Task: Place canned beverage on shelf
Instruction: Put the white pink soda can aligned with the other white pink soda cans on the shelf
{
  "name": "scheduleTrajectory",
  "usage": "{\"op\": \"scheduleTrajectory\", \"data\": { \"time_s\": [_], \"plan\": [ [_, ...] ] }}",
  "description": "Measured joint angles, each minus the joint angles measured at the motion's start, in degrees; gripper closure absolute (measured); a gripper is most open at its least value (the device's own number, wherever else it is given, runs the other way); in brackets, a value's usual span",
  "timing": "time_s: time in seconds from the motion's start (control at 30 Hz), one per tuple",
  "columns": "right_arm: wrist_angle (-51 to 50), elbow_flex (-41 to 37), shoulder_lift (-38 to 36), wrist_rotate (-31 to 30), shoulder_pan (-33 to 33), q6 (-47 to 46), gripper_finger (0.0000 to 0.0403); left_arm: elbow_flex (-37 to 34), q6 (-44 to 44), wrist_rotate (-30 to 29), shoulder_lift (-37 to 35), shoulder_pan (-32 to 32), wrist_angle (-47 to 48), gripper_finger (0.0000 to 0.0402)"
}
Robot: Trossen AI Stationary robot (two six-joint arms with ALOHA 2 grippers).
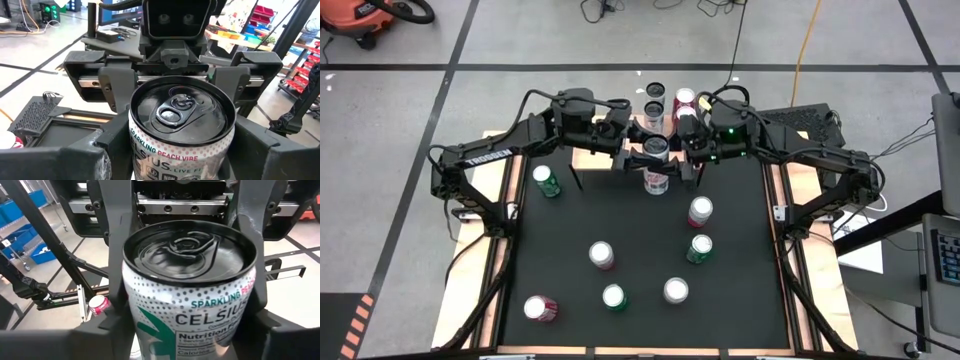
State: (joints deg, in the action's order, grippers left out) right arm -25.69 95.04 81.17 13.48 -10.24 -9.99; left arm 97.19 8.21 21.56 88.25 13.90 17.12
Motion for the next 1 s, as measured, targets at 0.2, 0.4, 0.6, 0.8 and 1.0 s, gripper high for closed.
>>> {"op": "scheduleTrajectory", "data": {
  "time_s": [0.2,0.4,0.6,0.8,1.0],
  "plan": [
    [0.1,0.0,0.0,0.1,0.0,0.3,0.0184,0.0,0.3,-0.3,0.0,0.0,0.0,0.0128],
    [-0.1,0.0,0.2,0.2,0.0,3.1,0.0181,0.0,0.9,-0.6,0.0,0.2,-1.0,0.0052],
    [0.1,0.0,0.2,0.2,-1.3,3.7,0.018,0.0,4.1,-1.0,-3.0,2.6,-0.8,0.0008],
    [-2.3,-0.1,0.2,0.3,-1.8,2.5,0.0178,0.0,5.0,-3.6,-8.8,5.2,1.5,0.0015],
    [-4.4,-4.6,-0.9,1.8,-1.3,1.5,0.0177,0.0,5.0,-6.2,-13.1,6.1,9.9,0.0015]
  ]
}}
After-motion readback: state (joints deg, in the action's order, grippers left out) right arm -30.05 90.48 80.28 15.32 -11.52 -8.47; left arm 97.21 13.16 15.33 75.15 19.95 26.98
